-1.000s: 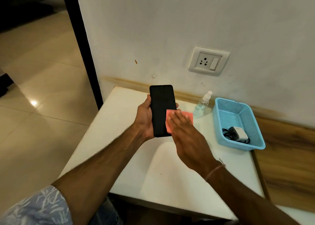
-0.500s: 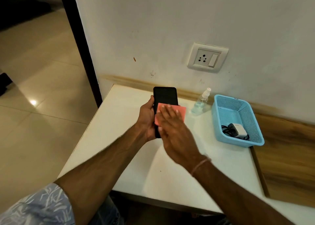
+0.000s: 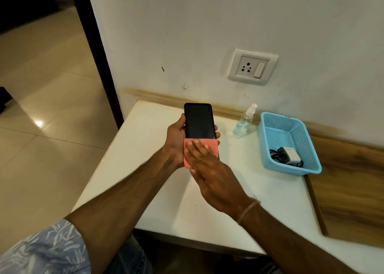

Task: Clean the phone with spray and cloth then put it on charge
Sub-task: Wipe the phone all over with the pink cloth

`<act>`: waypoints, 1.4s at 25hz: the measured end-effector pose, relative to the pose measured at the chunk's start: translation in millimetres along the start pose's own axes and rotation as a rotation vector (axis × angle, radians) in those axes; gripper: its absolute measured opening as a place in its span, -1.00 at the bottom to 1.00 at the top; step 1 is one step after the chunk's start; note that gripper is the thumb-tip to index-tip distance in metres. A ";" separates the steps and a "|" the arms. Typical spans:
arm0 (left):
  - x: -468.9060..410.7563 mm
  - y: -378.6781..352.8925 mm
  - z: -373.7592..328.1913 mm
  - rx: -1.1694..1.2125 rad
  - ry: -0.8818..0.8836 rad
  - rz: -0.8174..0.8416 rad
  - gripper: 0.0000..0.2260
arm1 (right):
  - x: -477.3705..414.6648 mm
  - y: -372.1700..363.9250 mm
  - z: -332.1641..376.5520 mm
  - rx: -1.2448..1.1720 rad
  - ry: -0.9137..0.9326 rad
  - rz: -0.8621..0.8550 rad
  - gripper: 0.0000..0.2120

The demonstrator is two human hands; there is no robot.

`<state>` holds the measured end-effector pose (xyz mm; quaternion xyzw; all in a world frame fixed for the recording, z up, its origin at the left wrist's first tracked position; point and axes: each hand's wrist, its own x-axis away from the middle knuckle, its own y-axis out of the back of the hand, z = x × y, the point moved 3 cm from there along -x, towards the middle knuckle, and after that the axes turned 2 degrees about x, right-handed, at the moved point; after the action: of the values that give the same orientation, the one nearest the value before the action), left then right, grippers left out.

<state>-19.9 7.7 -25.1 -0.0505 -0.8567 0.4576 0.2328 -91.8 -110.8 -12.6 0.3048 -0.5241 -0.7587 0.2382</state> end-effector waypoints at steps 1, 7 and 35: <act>0.6 -0.2 -2.4 0.039 -0.007 0.021 -0.28 | 9.7 4.7 -8.5 0.036 0.056 0.016 -0.54; -0.2 -5.2 1.0 0.024 0.026 0.016 -0.28 | -19.0 14.4 -9.6 -0.032 -0.154 -0.082 -0.54; -0.2 -8.2 0.4 0.168 -0.017 0.086 -0.47 | -109.1 36.0 -32.7 -0.045 -0.154 -0.052 -0.54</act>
<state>-18.9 2.6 -18.7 -0.0635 -0.8143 0.5377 0.2092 9.5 -70.0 35.9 0.2534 -0.5156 -0.7975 0.1842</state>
